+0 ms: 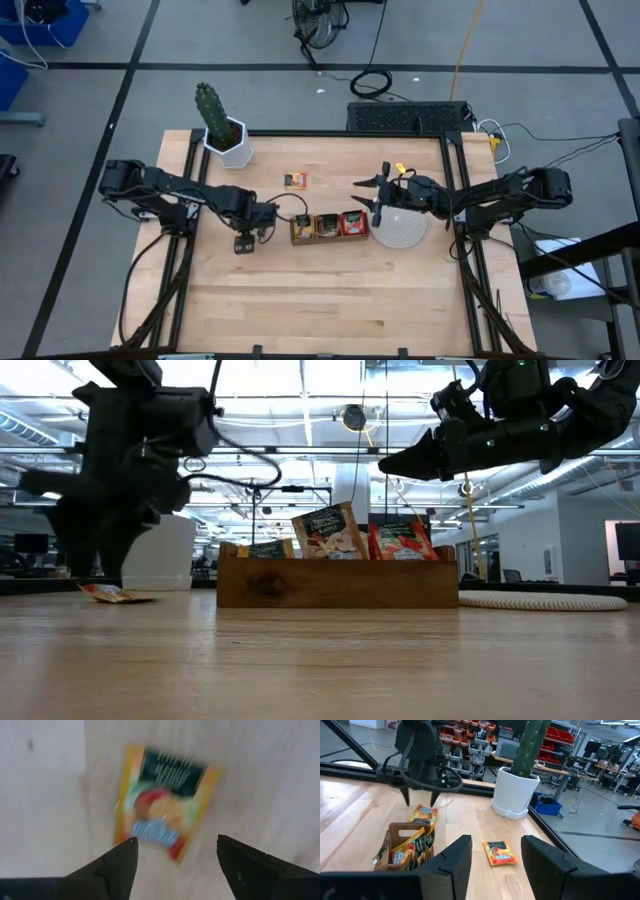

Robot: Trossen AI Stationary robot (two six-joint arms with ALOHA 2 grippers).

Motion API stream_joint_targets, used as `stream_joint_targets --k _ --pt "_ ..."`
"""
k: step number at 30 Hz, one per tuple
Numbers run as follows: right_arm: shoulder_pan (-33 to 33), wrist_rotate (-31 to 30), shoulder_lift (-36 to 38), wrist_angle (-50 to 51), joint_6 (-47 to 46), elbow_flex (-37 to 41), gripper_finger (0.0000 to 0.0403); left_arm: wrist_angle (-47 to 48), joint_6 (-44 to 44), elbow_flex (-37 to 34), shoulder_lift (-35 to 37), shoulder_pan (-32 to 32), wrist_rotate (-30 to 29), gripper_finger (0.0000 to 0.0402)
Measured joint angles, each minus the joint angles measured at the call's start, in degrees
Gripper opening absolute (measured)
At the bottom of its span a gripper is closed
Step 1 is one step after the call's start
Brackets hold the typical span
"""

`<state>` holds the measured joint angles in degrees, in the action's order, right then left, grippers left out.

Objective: Pick & Place Tea
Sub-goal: Put the yellow tea bag into the left section of the wooden organizer

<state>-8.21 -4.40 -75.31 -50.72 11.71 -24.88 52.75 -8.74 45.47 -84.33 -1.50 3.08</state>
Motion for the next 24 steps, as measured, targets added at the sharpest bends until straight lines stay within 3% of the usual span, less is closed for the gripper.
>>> stream_joint_targets --k 7,18,24 --pt "0.00 0.00 0.00 -0.04 0.11 0.00 0.0155 1.63 6.28 -0.13 -0.15 0.04 -10.08 0.0248" --pt "0.00 0.00 0.00 0.41 0.81 0.02 0.0155 1.96 6.22 -0.11 -0.13 -2.21 -7.35 0.0248" --pt "0.00 0.00 0.00 0.45 0.98 0.02 0.0155 1.54 5.37 -0.11 -0.13 -7.00 -12.39 0.0248"
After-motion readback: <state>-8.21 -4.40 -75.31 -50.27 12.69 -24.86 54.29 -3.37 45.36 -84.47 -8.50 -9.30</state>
